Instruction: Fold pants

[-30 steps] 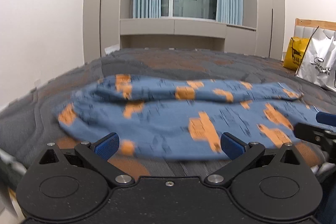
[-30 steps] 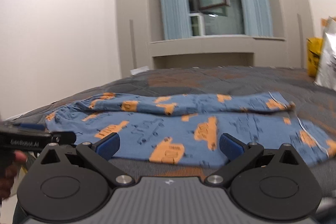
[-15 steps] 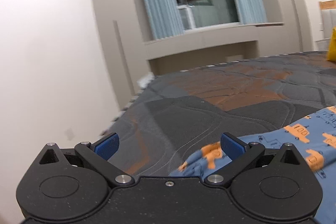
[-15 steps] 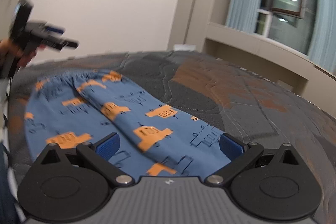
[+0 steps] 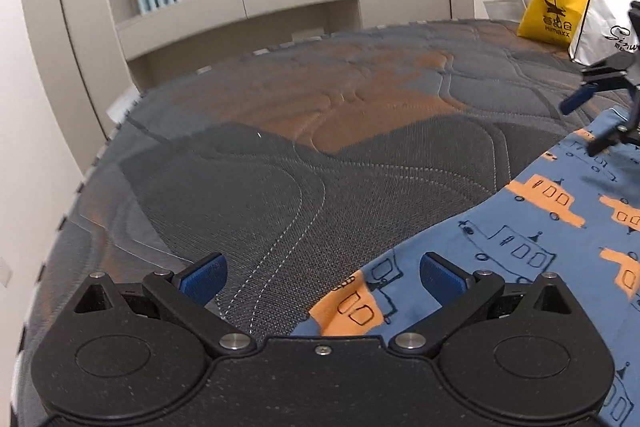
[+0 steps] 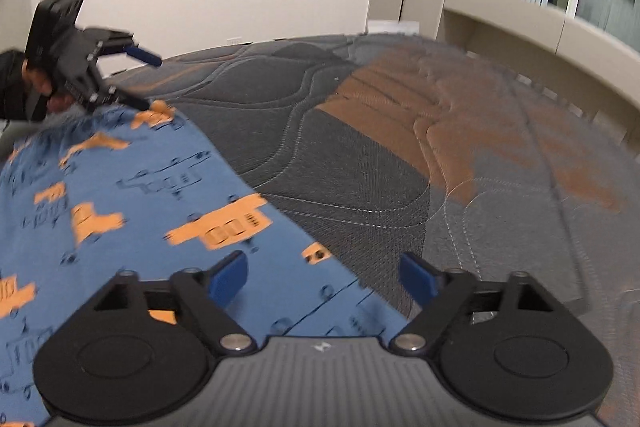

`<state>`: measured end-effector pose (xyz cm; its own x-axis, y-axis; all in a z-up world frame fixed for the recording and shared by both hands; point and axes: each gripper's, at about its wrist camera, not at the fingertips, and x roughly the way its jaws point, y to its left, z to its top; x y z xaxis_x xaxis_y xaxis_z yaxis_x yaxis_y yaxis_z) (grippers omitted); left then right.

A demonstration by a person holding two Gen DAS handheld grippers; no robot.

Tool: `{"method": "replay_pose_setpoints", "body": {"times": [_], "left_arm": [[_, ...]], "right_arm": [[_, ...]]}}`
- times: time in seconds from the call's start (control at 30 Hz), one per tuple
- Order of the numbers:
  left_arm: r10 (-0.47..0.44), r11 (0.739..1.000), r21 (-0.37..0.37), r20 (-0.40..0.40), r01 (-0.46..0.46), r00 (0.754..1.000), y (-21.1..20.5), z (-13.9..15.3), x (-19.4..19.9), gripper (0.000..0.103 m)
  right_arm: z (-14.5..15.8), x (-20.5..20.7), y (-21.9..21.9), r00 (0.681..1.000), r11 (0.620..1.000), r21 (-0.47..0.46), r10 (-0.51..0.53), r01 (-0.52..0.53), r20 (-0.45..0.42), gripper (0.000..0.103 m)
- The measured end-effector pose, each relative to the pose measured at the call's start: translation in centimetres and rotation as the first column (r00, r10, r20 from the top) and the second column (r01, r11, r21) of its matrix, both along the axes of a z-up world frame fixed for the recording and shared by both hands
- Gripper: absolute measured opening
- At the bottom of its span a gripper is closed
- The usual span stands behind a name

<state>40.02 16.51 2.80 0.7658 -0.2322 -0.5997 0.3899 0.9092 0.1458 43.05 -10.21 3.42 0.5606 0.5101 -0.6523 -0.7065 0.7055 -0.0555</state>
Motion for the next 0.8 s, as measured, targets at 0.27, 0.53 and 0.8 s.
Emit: {"method": "replay_pose_setpoints", "body": {"times": [0.27,0.53,0.8], "left_arm": [[-0.047,0.995,-0.091,-0.125,0.036,0.991,1.1,-0.8,2.9,0.083],[-0.067,0.996,-0.063,-0.200,0.055,0.978,-0.1,-1.6,1.9,0.010],[0.025,0.998,-0.058,-0.047,-0.027,0.999,-0.9,1.2,0.3,0.001]], "right_arm": [[-2.1,4.7,-0.7,0.987,0.999,0.028,0.045,-0.041,-0.157,0.064],[-1.8,3.6,0.3,0.983,0.995,0.027,0.098,-0.095,-0.154,0.017],[-0.3,1.4,2.7,0.999,0.995,-0.094,0.040,-0.039,0.001,0.000]]}}
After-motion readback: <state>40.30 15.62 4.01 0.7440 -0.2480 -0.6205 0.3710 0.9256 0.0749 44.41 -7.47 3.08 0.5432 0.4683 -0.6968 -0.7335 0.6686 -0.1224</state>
